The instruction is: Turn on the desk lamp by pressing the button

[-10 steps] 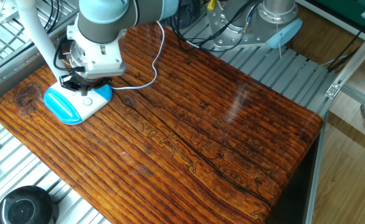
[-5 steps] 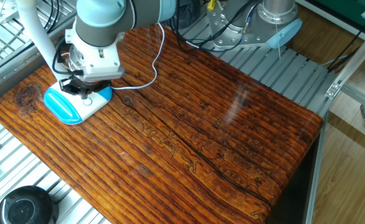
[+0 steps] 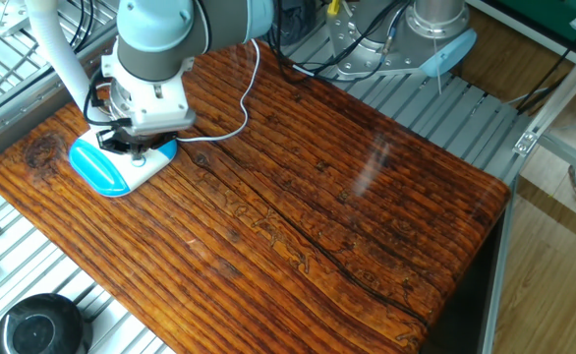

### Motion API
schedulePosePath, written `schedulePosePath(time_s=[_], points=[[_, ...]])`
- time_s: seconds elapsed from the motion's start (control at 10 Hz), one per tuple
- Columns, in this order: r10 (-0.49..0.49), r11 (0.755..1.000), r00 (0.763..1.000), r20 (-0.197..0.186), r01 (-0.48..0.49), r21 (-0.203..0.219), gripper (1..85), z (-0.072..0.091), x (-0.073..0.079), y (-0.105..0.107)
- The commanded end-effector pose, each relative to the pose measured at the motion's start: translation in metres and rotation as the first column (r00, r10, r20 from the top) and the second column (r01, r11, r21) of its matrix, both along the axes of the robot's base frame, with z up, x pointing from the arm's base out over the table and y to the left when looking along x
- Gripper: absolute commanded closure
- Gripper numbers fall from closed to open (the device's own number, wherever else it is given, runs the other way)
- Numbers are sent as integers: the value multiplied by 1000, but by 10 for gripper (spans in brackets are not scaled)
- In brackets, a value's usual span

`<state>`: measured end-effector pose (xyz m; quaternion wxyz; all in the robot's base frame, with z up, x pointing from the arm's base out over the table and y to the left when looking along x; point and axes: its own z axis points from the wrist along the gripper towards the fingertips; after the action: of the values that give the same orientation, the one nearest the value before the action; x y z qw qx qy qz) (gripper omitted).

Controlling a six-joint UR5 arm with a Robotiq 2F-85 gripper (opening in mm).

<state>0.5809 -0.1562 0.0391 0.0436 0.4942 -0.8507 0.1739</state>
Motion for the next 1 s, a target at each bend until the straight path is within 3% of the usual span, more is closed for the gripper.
schedulePosePath(time_s=[0.0,0.9], points=[[21,1000,999,-27,-21,2,847,-6,-6,-4],[-63,997,997,38,62,34,847,0,0,5]])
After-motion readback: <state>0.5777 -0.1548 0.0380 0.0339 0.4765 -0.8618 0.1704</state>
